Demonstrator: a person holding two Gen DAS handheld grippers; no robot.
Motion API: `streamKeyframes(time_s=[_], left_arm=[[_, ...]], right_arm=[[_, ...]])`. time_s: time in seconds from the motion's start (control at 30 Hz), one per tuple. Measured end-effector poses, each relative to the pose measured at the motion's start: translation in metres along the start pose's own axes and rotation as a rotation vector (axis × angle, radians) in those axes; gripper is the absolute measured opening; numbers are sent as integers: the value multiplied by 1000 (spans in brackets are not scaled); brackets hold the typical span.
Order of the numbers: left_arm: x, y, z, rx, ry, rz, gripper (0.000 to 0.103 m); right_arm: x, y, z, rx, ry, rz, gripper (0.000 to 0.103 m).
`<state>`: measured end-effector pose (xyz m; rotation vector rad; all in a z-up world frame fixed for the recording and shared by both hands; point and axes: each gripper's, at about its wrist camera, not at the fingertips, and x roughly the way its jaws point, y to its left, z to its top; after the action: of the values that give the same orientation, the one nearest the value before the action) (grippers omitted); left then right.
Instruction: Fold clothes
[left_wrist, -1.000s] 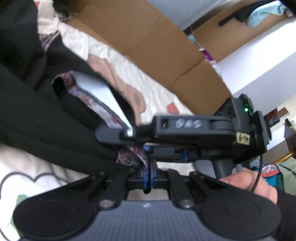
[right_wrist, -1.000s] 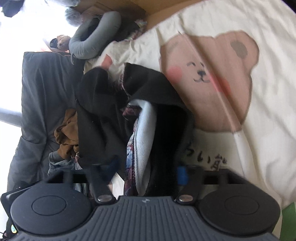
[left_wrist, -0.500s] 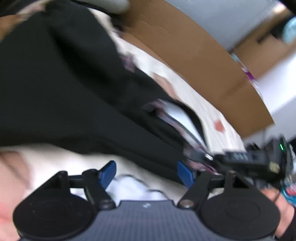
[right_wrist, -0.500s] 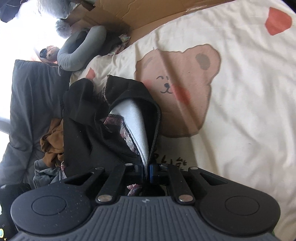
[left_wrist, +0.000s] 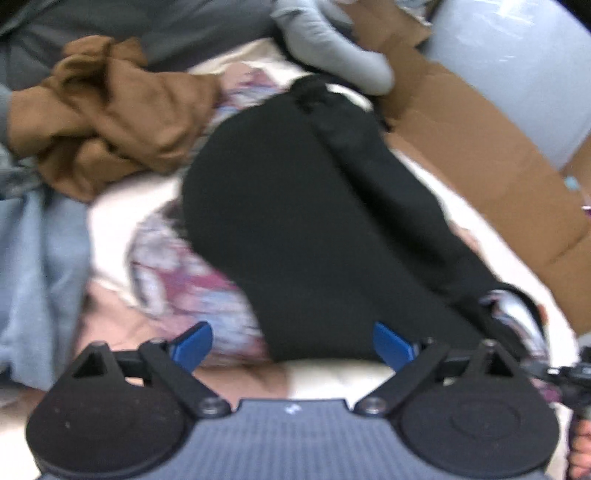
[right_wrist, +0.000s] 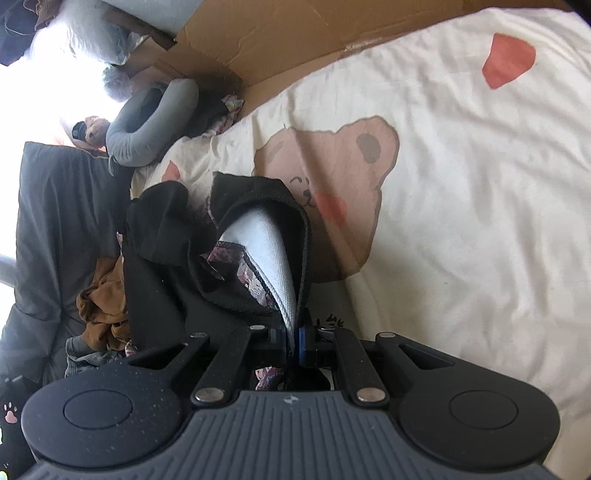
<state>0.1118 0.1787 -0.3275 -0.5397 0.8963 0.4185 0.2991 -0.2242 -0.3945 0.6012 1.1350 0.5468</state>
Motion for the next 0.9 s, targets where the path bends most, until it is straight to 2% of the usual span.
streamKeyframes(time_s=[0.17,0.3,0.37,0.43,0.47,0.5,0.6,0.67,0.7,0.77,0.8,0.83,0.9], left_arm=[[15,27,-3,-144,15,55,96],[34,40,-2,-180,34,73,96],[42,44,-1,-197,40,49,96],[44,47,-2,-216,15,-11,96],[46,48,-2,-273,-10,-7,94],[49,50,0,-287,-4,-14,93],[51,47,3,-291,10,-29,81],[53,43,6,-279,22,-73,63],[54,42,6,-275,40,-94,59],[57,38,7,-267,75,-135,39],[55,36,7,-252,83,-134,33],[54,34,7,-238,90,-134,20],[51,32,7,-218,100,-142,16]], right_arm=[[-17,-5,-3,25,-37,-24,3],[-31,-9,-7,34,-46,-41,3],[-39,-10,-11,36,-51,-50,3],[-47,-12,-15,39,-57,-59,3],[-50,-13,-16,42,-59,-64,3],[-53,-14,-18,43,-61,-69,3],[-63,-18,-24,49,-66,-85,3],[-70,-21,-27,54,-71,-97,3],[-74,-23,-28,56,-74,-103,3],[-80,-26,-30,66,-81,-115,3],[-83,-28,-31,73,-85,-121,3],[-88,-31,-33,80,-90,-128,3],[-95,-36,-36,93,-99,-143,3]])
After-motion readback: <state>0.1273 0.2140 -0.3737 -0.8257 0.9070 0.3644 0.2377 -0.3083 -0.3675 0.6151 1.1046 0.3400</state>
